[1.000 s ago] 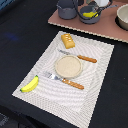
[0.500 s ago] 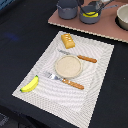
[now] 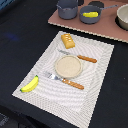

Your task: Interact with the objects in diverse but meaningful ways.

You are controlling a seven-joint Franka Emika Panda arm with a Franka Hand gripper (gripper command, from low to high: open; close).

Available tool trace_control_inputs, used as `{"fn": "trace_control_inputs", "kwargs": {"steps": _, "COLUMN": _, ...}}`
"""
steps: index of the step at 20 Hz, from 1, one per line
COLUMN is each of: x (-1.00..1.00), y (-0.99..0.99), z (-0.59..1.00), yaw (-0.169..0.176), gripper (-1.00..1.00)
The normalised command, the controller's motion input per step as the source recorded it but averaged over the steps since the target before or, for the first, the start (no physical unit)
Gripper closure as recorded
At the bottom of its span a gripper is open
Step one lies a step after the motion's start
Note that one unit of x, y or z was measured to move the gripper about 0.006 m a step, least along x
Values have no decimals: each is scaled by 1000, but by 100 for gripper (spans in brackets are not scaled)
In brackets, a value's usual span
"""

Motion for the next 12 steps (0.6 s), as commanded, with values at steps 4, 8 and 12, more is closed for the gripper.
{"fn": "trace_control_inputs", "kwargs": {"steps": 4, "x": 112, "y": -636, "z": -121, "yaw": -128, "gripper": -100}}
{"fn": "trace_control_inputs", "kwargs": {"steps": 8, "x": 22, "y": -556, "z": -164, "yaw": -164, "gripper": -100}}
{"fn": "trace_control_inputs", "kwargs": {"steps": 12, "x": 0, "y": -406, "z": -195, "yaw": -218, "gripper": -100}}
